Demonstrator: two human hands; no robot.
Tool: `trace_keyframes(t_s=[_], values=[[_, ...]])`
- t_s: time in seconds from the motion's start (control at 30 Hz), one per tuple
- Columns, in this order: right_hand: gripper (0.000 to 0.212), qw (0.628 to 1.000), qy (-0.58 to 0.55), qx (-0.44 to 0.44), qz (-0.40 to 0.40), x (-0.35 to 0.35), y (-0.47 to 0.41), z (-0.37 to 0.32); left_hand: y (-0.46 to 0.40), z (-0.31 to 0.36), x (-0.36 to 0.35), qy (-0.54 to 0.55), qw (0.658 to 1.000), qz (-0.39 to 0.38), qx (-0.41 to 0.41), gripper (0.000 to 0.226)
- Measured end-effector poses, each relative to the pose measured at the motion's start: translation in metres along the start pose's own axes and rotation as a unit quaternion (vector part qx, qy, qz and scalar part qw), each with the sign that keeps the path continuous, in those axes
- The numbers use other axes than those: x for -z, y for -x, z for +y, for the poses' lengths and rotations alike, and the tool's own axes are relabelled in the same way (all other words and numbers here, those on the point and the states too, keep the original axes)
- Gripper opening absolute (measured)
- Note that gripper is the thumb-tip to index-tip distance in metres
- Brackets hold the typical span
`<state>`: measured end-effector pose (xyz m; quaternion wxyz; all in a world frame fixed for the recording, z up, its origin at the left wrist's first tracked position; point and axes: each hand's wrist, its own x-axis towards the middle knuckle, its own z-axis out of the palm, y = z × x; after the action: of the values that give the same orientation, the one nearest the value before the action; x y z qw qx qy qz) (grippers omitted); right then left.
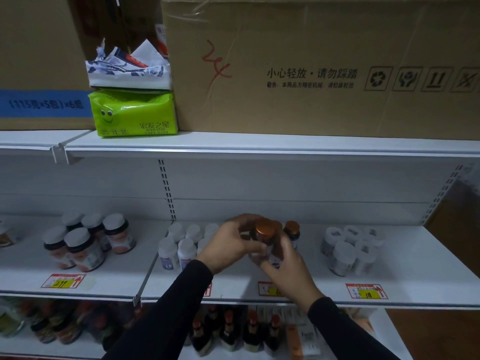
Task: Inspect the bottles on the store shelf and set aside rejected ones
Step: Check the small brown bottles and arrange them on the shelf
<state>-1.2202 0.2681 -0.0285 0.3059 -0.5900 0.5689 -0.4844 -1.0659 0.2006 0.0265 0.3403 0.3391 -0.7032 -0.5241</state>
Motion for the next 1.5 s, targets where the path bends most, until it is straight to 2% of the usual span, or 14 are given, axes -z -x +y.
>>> trace_keyframes(t_s=[0.13, 0.33, 0.5, 0.63, 0.8, 0.9, 1.17, 1.33, 1.5], values=[[0.060, 1.000, 0.022, -0.010, 0.002, 0.006, -0.006, 0.002, 0.005, 0.002, -0.003, -0.079, 0.996, -0.021, -0.041, 0.053], [0.061, 0.999, 0.027, 0.019, 0.012, 0.006, -0.008, 0.006, 0.009, 0.003, -0.002, -0.113, 0.992, -0.005, -0.052, 0.050], [0.057, 0.997, 0.062, 0.042, 0.028, 0.004, -0.009, 0.013, 0.006, 0.004, -0.002, -0.125, 0.991, 0.028, -0.049, 0.034], [0.059, 0.992, 0.111, 0.036, 0.039, 0.009, -0.013, 0.017, -0.001, -0.003, -0.002, -0.176, 0.981, 0.077, -0.029, 0.026], [0.059, 0.969, 0.236, 0.044, 0.058, 0.029, -0.015, 0.023, -0.014, -0.029, -0.006, -0.214, 0.966, 0.138, 0.037, 0.029], [0.058, 0.958, 0.277, 0.049, 0.054, 0.039, -0.017, 0.034, -0.020, -0.041, -0.012, -0.237, 0.961, 0.124, 0.067, 0.029], [0.069, 0.937, 0.348, -0.014, 0.013, 0.056, -0.018, 0.067, -0.033, -0.054, -0.030, -0.284, 0.951, 0.075, 0.099, 0.021], [0.078, 0.931, 0.365, -0.029, 0.005, 0.059, -0.018, 0.072, -0.039, -0.061, -0.039, -0.303, 0.944, 0.085, 0.099, 0.020], [0.061, 0.938, 0.346, -0.016, 0.005, 0.059, -0.020, 0.069, -0.039, -0.063, -0.042, -0.286, 0.947, 0.106, 0.104, 0.026]])
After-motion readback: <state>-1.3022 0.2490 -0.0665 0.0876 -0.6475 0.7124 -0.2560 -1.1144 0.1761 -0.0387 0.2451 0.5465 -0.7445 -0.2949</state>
